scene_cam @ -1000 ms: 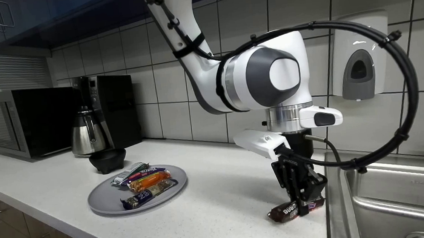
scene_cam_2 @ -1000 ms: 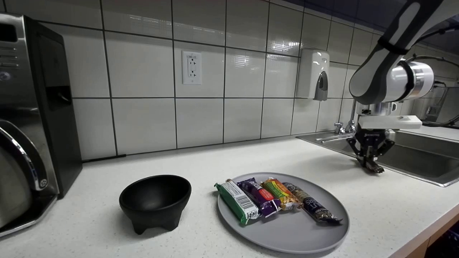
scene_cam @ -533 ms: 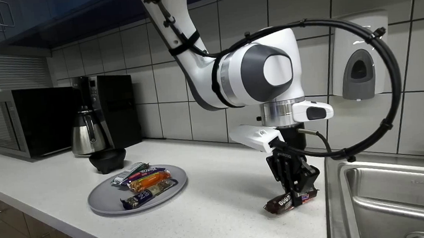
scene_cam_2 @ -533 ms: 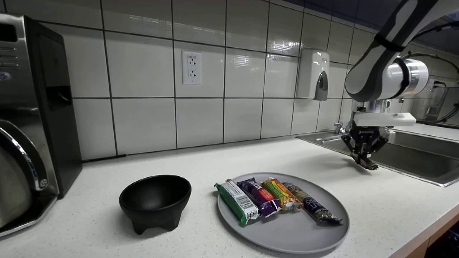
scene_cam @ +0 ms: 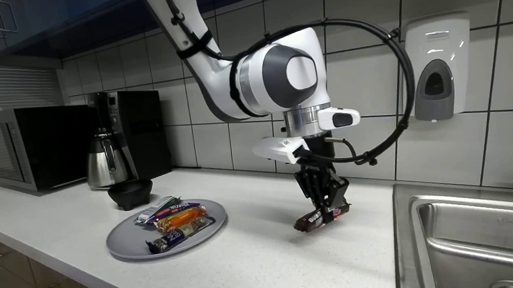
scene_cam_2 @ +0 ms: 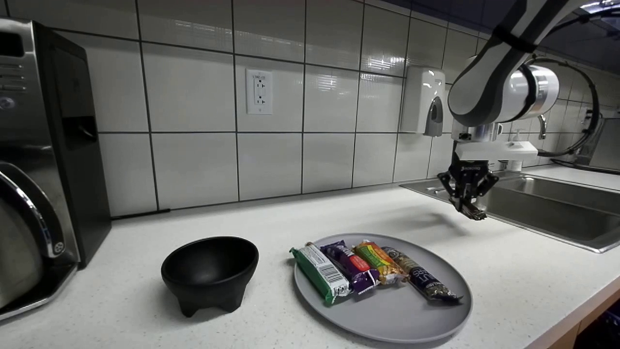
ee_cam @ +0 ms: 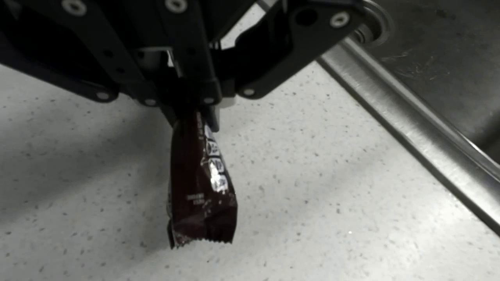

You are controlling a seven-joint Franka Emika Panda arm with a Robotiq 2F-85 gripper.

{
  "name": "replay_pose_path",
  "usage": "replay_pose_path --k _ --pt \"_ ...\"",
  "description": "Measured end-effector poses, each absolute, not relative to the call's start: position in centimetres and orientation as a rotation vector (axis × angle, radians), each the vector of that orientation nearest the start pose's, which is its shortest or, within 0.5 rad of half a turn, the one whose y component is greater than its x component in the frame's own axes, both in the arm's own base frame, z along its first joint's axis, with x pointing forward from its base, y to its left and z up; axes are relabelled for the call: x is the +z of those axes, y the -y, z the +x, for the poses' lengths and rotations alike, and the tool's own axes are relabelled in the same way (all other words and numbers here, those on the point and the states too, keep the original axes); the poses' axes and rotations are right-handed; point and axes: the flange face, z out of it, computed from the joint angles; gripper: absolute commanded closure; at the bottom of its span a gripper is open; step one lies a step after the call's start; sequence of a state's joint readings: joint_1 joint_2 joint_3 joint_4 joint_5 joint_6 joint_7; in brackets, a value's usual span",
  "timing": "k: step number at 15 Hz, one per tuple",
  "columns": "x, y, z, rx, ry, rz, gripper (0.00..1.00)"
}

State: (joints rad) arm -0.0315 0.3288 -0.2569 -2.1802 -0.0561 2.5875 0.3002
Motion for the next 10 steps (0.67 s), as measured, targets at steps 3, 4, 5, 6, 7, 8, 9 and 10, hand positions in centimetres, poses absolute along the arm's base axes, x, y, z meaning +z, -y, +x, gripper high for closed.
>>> replay_pose_path --k 3,4,5,6,7,8,9,10 --pt "25.8 13.3 54.9 -0.16 -0.805 -3.16 0.96" --pt "26.0 12.4 54.9 -0.168 -0.795 -3.167 0.96" --pt "26.3 11.5 54.9 -0.176 -0.786 -3.174 0.96" --pt "26.7 10.6 54.9 -0.184 -0.776 -3.179 0.96" --pt "27.0 9.7 54.9 -0.192 -0.768 -3.184 0.96" --pt "27.4 8.8 54.8 -0.198 -0.762 -3.187 0.96" --pt "27.7 7.9 54.7 -0.203 -0.756 -3.191 0.96" --pt "28.1 7.0 54.6 -0.206 -0.751 -3.195 0.96"
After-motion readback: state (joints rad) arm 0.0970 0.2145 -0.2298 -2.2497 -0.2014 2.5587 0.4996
